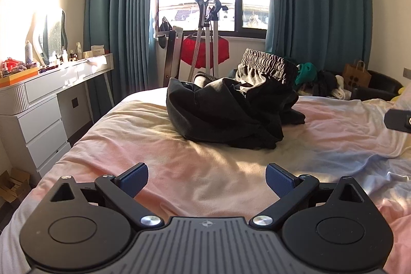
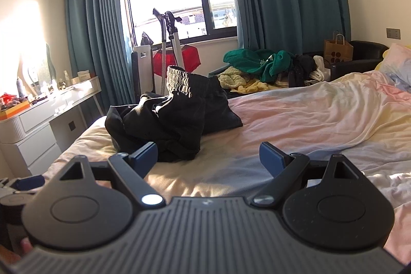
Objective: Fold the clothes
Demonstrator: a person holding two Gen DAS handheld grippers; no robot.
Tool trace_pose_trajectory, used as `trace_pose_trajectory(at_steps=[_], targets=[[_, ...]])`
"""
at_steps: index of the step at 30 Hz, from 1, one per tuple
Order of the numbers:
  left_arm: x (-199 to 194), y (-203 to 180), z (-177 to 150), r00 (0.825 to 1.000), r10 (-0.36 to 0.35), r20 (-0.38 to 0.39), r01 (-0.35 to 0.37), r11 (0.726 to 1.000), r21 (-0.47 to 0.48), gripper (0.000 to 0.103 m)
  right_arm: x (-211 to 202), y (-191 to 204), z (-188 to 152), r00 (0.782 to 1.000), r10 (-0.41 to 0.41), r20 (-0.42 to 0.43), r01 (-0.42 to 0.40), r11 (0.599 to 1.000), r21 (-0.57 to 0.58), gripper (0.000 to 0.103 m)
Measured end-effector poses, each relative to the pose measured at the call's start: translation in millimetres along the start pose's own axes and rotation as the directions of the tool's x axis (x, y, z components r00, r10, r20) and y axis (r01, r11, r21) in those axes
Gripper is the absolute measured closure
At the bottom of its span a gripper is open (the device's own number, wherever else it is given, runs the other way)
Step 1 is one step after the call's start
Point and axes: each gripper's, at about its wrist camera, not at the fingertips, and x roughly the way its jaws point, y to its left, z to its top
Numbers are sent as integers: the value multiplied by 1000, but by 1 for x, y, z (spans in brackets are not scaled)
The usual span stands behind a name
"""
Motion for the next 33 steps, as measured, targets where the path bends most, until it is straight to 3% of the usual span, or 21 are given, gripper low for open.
trace_pose_trajectory(at_steps=[6, 9, 14, 18, 24, 28, 30, 32, 33], targets=[[63, -28, 52, 997, -45, -68, 47, 999, 26, 5, 4, -18, 2, 998, -65, -2, 65, 996, 59, 15], [103, -42, 80, 997, -47, -63, 48, 999, 12, 5, 7, -29, 2, 997, -72, 0, 72, 992, 102, 15], [178, -72, 135, 999, -44, 9, 44, 999, 3, 5, 31, -43, -6, 995, -92, -31, 96, 987, 132, 15], [238, -86, 175, 999, -24, 38, 26, 998, -49, 5, 54, -57, -14, 992, -103, -68, 114, 977, 178, 15], [318, -90, 212, 1000, -14, 4, 14, 988, -153, 6, 89, -72, -30, 985, -93, -145, 127, 961, 247, 15], [353, -96, 217, 997, -2, -83, -12, 986, -168, 28, 100, -69, -40, 984, -98, -150, 130, 966, 223, 15], [361, -98, 218, 993, -9, -114, -13, 983, -185, 45, 106, -69, -42, 982, -96, -165, 132, 966, 222, 15], [361, -101, 216, 989, -16, -146, -10, 984, -178, 76, 107, -69, -44, 982, -100, -162, 135, 965, 223, 15], [361, -103, 215, 987, -19, -161, -9, 985, -174, 85, 106, -69, -43, 983, -105, -152, 137, 966, 220, 15]])
